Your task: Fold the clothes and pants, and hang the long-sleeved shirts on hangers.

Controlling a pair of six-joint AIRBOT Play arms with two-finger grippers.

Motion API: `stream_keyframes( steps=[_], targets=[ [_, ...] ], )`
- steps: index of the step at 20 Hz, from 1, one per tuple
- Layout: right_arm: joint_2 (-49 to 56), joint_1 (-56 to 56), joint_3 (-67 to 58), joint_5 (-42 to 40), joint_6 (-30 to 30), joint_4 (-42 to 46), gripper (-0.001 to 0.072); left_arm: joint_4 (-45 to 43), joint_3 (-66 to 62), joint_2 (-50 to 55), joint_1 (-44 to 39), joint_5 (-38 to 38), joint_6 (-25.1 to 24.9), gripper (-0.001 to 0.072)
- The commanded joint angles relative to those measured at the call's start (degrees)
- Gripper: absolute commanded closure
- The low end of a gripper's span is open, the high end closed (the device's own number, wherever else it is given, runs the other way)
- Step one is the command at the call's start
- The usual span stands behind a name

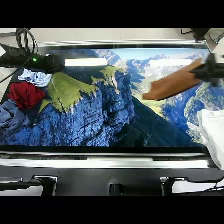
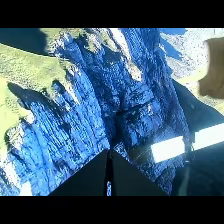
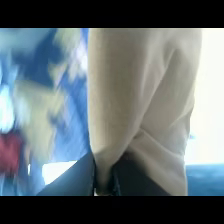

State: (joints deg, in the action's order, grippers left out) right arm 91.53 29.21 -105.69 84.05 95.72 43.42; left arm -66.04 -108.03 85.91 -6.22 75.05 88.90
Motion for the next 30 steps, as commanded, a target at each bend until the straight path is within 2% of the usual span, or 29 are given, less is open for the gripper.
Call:
stream_keyframes(
  steps=[1, 7, 11, 15, 18, 21, 23, 26, 30],
  targets=[
    [-0.22, 10.91, -3.54, 0.72, 3.10, 2.73, 0.0669, -0.02, 0.02, -0.02, 0.04, -0.02, -0.02, 0.0681],
    [-0.22, 26.47, -3.54, 3.37, 5.53, 4.39, 0.0670, 0.00, 0.02, -0.02, 0.04, -0.02, 0.00, 0.0681],
    [-0.96, 34.03, -3.52, 8.04, 6.99, 6.51, 0.0670, 0.00, 0.02, -0.02, 0.04, -0.02, 0.00, 0.0681],
    [-3.43, 38.40, -3.45, 8.87, 10.49, 18.25, 0.0669, 0.00, 0.02, -0.02, 0.04, 0.00, -0.04, 0.0681],
    [-4.46, 38.51, -2.84, 13.68, 10.99, 31.30, 0.0669, 0.00, 0.02, -0.02, 0.04, -0.02, -0.04, 0.0681],
    [-7.19, 38.51, 4.94, 14.75, 8.28, 39.15, 0.0669, 0.00, 0.02, -0.02, 0.04, -0.02, -0.04, 0.0681],
    [-10.08, 38.51, 14.49, 11.50, 8.00, 42.16, 0.0669, 0.02, 0.02, -0.04, 0.00, -0.02, 0.00, 0.0681],
    [-12.96, 38.51, 27.67, 3.91, 8.66, 43.15, 0.0668, 0.02, 0.02, -0.02, 0.00, -0.02, 0.00, 0.0681],
    [-13.03, 38.51, 37.42, -0.76, 8.63, 43.21, 0.0664, 0.02, 0.02, -0.02, 0.00, -0.02, 0.00, 0.0681]
  ],
)
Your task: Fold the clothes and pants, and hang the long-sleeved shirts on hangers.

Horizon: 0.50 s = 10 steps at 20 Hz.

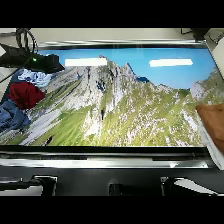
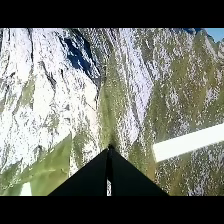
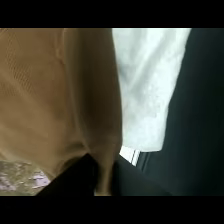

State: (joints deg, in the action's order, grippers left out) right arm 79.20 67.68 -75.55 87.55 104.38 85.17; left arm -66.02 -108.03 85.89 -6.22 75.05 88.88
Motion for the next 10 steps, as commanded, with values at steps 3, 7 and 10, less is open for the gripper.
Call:
stream_keyframes(
  steps=[3, 7, 10],
  targets=[
    [-0.81, 0.02, 7.52, -4.37, -0.31, 1.46, 0.0217, 0.00, 0.02, 0.00, 0.00, -0.04, 0.02, 0.0681],
    [-0.87, -0.17, -8.61, -5.05, -4.02, -5.70, 0.0032, 1.44, -4.20, -0.07, 0.07, -1.01, -0.85, 0.0681],
    [-2.27, -3.54, -26.29, -22.27, -9.09, -26.58, 0.0047, -5.79, -14.01, -0.72, -2.49, -8.22, -8.79, 0.0684]
  ],
)
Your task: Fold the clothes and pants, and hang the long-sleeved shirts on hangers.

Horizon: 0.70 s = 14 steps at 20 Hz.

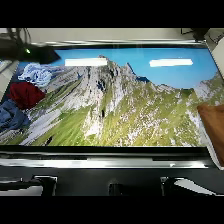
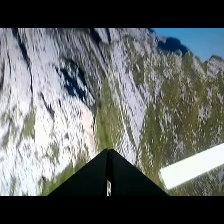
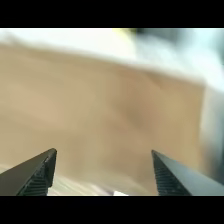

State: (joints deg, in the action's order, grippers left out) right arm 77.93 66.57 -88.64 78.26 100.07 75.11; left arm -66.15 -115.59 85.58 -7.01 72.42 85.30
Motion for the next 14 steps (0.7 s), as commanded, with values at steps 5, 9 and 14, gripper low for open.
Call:
stream_keyframes(
  steps=[5, 9, 14],
  targets=[
    [-4.09, -29.86, -18.34, -11.85, -14.45, -10.62, 0.0179, -35.80, 4.90, -0.63, -7.15, -12.28, 12.52, 0.0651],
    [3.37, -48.00, -6.71, 11.10, -6.19, -2.32, 0.0013, -28.57, 20.50, 4.96, -6.91, 14.05, 16.55, -0.0005],
    [3.74, -57.72, 6.84, 10.97, -5.79, -4.13, 0.0012, -20.61, 44.92, -7.10, -8.50, -3.08, 18.25, -0.0005]
  ],
)
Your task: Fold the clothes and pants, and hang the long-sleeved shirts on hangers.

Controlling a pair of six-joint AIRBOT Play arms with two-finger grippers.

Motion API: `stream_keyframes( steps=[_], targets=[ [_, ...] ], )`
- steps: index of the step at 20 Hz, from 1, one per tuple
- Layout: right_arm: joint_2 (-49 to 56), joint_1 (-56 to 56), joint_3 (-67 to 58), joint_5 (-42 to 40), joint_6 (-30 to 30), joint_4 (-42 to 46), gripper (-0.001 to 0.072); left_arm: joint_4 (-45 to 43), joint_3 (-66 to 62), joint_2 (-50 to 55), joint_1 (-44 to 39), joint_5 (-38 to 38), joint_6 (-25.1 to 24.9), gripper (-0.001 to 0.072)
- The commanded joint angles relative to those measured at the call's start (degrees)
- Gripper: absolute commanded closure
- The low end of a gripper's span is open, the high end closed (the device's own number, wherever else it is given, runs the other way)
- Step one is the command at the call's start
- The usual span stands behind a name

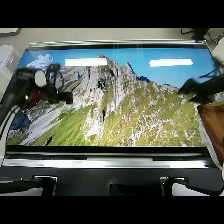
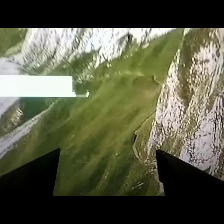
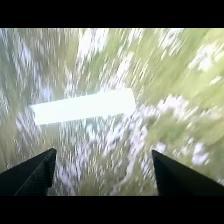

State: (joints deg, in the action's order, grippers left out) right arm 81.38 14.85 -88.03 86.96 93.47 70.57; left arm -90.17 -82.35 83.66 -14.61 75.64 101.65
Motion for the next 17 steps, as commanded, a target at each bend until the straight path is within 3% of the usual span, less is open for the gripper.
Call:
stream_keyframes(
  steps=[1, 17],
  targets=[
    [0.31, -7.02, 6.75, 1.88, 0.81, 1.01, 0.0010, 2.99, 13.33, -6.88, -0.87, -8.68, 1.90, -0.0004],
    [0.28, -7.74, 6.73, 2.08, 0.37, 1.22, 0.0016, 2.34, 12.96, -7.37, -0.48, -9.25, 1.90, -0.0004]
  ],
)
